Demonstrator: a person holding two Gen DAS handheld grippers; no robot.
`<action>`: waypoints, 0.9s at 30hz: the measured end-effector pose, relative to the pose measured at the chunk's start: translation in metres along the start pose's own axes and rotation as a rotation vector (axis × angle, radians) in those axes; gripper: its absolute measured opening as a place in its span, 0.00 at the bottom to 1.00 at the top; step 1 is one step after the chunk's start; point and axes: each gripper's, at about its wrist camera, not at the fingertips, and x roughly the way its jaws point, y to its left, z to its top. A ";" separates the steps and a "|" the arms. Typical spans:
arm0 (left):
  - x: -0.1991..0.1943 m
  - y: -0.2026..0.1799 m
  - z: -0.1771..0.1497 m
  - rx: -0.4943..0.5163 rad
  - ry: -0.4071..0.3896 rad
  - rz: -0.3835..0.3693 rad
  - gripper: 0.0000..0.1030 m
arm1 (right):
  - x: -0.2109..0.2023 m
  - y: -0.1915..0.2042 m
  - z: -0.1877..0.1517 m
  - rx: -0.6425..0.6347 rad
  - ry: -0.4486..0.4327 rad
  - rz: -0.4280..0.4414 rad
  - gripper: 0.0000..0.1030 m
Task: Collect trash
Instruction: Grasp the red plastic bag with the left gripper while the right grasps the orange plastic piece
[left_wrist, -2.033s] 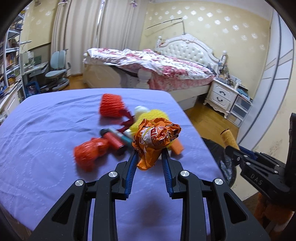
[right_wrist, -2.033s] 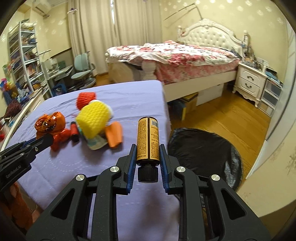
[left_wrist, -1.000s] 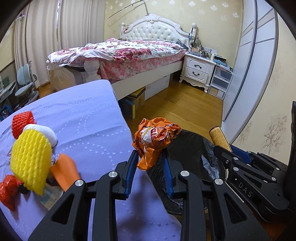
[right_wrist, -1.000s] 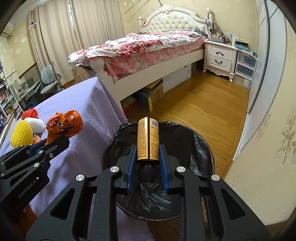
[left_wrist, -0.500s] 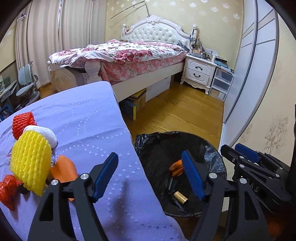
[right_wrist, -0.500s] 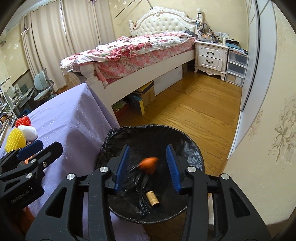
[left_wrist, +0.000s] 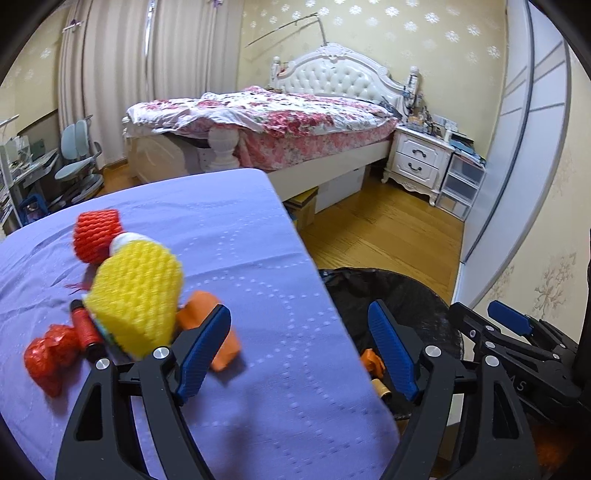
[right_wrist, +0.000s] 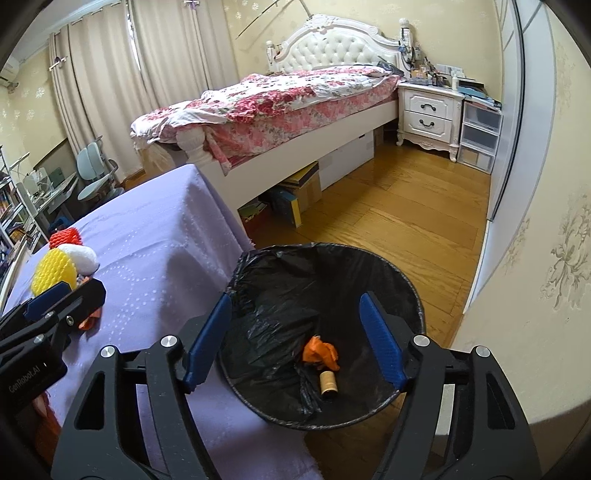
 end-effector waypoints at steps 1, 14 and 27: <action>-0.003 0.005 -0.001 -0.008 -0.001 0.010 0.75 | 0.000 0.003 -0.001 -0.005 0.002 0.003 0.69; -0.042 0.081 -0.029 -0.122 0.002 0.127 0.75 | -0.006 0.070 -0.017 -0.116 0.046 0.113 0.69; -0.063 0.139 -0.053 -0.209 0.006 0.222 0.75 | -0.002 0.136 -0.032 -0.263 0.090 0.186 0.69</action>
